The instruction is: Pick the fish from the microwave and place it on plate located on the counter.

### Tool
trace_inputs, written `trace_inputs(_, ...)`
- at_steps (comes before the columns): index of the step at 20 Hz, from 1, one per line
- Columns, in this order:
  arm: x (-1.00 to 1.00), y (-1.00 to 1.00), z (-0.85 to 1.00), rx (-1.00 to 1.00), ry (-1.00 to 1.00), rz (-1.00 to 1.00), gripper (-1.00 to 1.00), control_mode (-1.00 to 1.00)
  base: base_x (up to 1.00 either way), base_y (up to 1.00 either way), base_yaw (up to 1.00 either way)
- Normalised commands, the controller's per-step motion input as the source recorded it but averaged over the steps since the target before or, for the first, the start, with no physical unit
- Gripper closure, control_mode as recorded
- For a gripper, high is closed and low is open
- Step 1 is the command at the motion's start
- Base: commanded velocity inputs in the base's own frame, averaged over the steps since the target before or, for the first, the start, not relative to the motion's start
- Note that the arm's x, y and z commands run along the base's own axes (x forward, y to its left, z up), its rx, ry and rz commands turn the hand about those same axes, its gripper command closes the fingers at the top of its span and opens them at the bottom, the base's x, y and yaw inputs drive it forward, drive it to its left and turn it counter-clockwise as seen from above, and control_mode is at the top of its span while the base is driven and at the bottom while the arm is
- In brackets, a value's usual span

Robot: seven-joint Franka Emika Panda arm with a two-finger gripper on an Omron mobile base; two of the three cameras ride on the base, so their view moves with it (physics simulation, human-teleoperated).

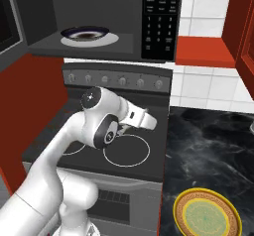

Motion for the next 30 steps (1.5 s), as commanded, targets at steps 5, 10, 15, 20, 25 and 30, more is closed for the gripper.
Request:
trace_inputs(5, -0.03, -1.0, -0.54, 0.07, 0.28, -0.12, 1.0, -1.0, 0.0, 0.0, 0.0)
trace_inputs(10, -0.18, -1.0, -0.7, 0.08, 0.24, -0.03, 1.0, -1.0, 0.0, 0.0, 0.0)
trace_inputs(15, -0.2, -0.74, -0.72, 0.02, 0.11, 0.0, 1.0, -1.0, 0.0, 0.0, 0.0)
trace_inputs(20, -0.33, -0.39, -0.64, 0.0, 0.14, 0.0, 1.0, -1.0, 0.0, 0.0, 0.0)
trace_inputs(25, -0.41, -0.62, -0.61, 0.05, 0.08, 0.0, 1.0, -1.0, 0.0, 0.0, 0.0)
trace_inputs(30, -0.39, -0.33, -0.13, 0.05, 0.01, 0.0, 1.0, -1.0, 0.0, 0.0, 0.0)
